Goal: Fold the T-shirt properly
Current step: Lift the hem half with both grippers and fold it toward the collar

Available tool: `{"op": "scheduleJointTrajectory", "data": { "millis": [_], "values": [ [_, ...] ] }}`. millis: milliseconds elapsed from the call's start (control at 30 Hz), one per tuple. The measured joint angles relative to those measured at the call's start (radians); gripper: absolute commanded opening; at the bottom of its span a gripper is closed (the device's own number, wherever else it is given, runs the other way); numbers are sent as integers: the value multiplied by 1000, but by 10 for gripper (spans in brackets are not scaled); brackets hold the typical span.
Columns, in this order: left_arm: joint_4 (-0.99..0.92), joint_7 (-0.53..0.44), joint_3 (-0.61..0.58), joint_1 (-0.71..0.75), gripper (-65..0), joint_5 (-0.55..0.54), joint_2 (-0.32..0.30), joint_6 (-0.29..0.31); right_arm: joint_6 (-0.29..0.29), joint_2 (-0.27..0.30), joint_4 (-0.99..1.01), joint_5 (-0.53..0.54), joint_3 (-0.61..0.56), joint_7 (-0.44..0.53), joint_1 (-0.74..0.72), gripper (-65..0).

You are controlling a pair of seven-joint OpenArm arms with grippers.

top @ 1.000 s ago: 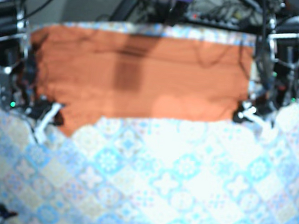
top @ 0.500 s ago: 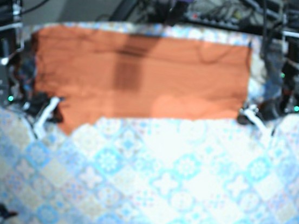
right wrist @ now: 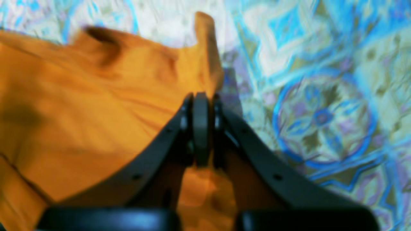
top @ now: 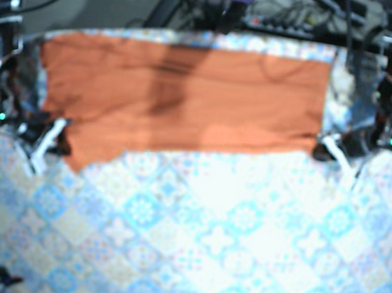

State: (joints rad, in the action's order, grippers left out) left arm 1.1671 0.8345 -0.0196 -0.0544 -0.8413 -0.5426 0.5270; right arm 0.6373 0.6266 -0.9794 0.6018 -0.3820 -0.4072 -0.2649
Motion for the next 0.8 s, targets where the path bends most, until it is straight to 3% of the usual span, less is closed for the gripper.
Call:
{"op": "scheduleJointTrajectory", "data": {
  "millis": [133,400,800],
  "values": [
    [49,-1,4,37,-650,2,-3,-3,5,-1,-19,0,0,-2,23,-643],
    [142,-2,4,85,-650,5,-4,-5,2,0,-120,-2,129,-11,116,-643],
    [191,-4,3,140,-650,5,-64,0,6,30,-179,0,185,0,212,-643]
  ]
}}
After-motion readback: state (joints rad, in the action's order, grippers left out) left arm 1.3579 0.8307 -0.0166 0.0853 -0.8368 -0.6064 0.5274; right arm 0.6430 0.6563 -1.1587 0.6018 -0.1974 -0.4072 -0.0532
